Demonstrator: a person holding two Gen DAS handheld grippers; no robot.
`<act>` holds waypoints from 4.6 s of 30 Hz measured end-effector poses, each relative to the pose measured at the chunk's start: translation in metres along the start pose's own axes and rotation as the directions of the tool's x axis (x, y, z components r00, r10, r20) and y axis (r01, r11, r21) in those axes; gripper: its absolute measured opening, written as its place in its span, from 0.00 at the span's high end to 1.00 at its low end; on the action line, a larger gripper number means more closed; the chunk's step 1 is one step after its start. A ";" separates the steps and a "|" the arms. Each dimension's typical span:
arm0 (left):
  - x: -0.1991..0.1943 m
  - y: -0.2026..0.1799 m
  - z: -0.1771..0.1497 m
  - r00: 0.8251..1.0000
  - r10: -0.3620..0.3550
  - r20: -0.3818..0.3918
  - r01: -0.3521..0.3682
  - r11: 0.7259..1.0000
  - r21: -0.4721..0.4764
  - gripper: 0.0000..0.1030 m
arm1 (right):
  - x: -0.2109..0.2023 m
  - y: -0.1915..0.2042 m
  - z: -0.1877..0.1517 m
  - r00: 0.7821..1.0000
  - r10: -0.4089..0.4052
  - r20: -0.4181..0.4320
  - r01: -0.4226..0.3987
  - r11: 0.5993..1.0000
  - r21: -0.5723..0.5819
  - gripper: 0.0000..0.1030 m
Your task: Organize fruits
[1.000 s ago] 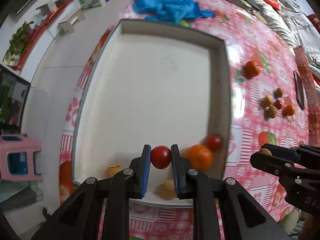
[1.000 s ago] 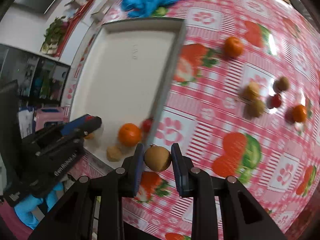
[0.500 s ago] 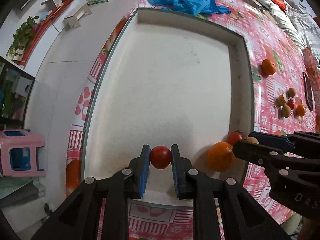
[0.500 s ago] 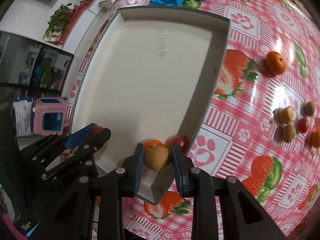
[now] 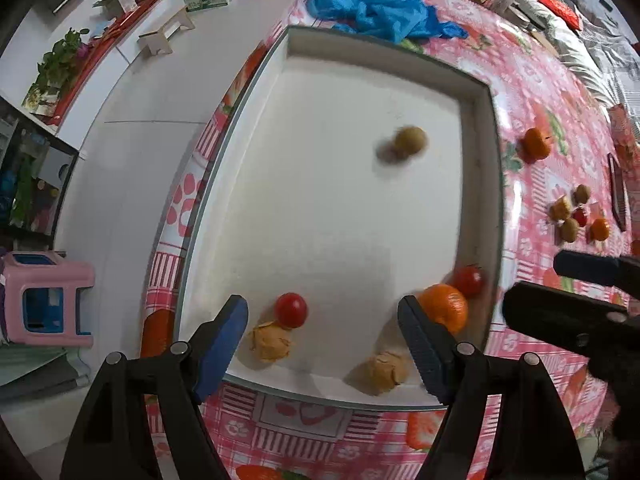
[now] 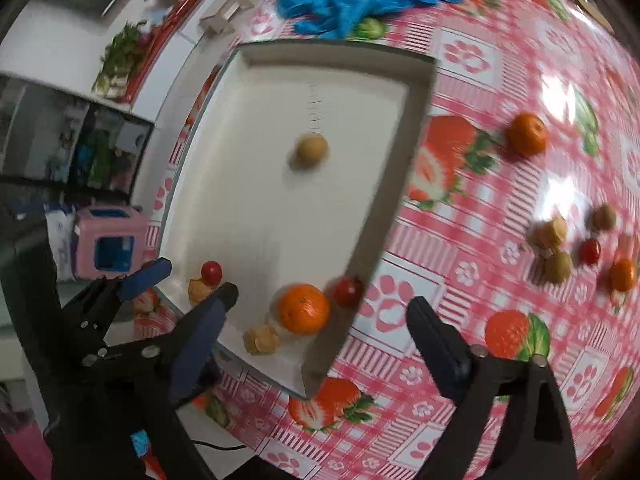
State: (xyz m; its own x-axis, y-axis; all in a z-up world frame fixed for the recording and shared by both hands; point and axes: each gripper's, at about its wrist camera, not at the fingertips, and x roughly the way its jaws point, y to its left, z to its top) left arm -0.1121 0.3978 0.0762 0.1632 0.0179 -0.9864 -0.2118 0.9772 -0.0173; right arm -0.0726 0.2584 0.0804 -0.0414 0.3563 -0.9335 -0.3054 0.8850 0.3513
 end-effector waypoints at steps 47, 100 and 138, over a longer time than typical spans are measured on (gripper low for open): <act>0.014 -0.059 -0.060 0.971 0.211 -0.115 -0.182 0.957 0.226 0.23 | -0.046 -0.225 -0.185 0.992 0.099 -0.073 -0.009 0.652 0.758 0.00; -0.003 -0.105 -0.079 0.977 0.185 -0.108 -0.134 0.923 0.361 0.23 | -0.022 -0.243 -0.231 0.974 0.219 -0.061 -0.049 0.464 0.884 0.00; -0.019 -0.132 -0.064 0.987 0.132 -0.093 -0.086 0.917 0.389 0.23 | -0.021 -0.250 -0.244 0.972 0.223 -0.069 -0.039 0.446 0.894 0.00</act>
State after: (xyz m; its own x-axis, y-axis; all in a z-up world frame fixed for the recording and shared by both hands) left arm -0.1490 0.2553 0.0867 0.0438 0.1271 -0.9909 0.1661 0.9771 0.1327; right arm -0.2277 -0.0433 -0.0052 -0.1740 0.5232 -0.8343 0.7163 0.6486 0.2573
